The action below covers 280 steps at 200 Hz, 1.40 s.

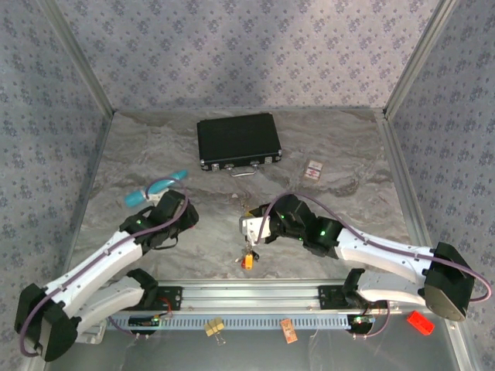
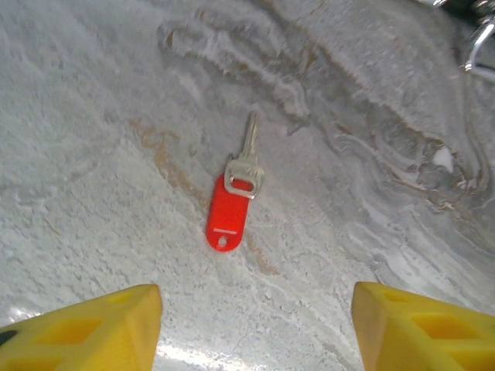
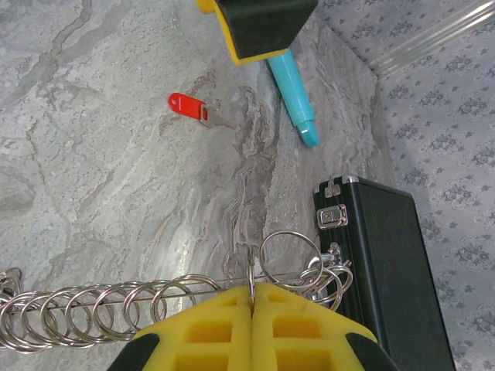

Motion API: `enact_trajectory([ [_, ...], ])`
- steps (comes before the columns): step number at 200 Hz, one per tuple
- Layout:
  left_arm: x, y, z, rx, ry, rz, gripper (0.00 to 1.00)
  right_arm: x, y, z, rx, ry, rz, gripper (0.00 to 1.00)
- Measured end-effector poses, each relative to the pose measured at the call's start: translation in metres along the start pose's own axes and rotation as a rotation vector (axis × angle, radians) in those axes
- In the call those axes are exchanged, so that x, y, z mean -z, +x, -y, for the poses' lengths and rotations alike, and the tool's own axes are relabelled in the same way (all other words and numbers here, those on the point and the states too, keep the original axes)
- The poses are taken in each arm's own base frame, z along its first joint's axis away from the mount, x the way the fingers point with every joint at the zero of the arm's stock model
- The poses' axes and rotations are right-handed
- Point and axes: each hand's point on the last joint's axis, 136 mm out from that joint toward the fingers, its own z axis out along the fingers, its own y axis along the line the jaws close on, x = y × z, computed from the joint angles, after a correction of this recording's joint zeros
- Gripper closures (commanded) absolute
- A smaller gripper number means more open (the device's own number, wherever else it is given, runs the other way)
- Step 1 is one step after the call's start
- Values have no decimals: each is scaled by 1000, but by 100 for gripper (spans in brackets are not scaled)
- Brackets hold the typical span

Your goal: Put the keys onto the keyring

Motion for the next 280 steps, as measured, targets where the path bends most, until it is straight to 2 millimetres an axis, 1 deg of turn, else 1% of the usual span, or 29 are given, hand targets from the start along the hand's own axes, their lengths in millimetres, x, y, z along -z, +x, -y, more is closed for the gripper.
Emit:
enact_trajectory([
  [17, -8, 7, -4, 36, -24, -56, 42, -1, 0, -1, 1, -4, 0, 100],
  [39, -16, 14, -6, 66, -38, -108, 49, -1, -1, -2, 1, -6, 0, 100],
  [49, -19, 13, -7, 84, -43, -117, 51, -1, 0, -2, 1, -7, 0, 100],
  [70, -28, 8, -11, 110, -59, -127, 61, -2, 0, -3, 1, -10, 0, 100],
  [88, -37, 5, -15, 111, -76, -137, 64, -2, -2, -4, 2, -12, 2, 100],
  [110, -49, 6, -22, 96, -108, -161, 64, -2, -3, -5, 2, -14, 5, 100],
  [135, -58, 7, -29, 82, -141, -187, 62, -2, -4, -6, 3, -16, 8, 100],
  [182, -66, 2, -32, 81, -141, -194, 60, -2, -4, -6, 4, -18, 9, 100],
  [201, -69, 1, -34, 87, -144, -204, 57, -2, -4, -6, 4, -18, 9, 100],
  [218, -72, 2, -36, 90, -147, -221, 56, -2, -4, -6, 4, -18, 9, 100],
  [241, -77, 2, -35, 93, -148, -241, 58, -2, -4, -7, 2, -19, 9, 100],
  [280, -85, -3, -27, 91, -131, -261, 59, -2, -5, -9, 2, -26, 8, 100],
])
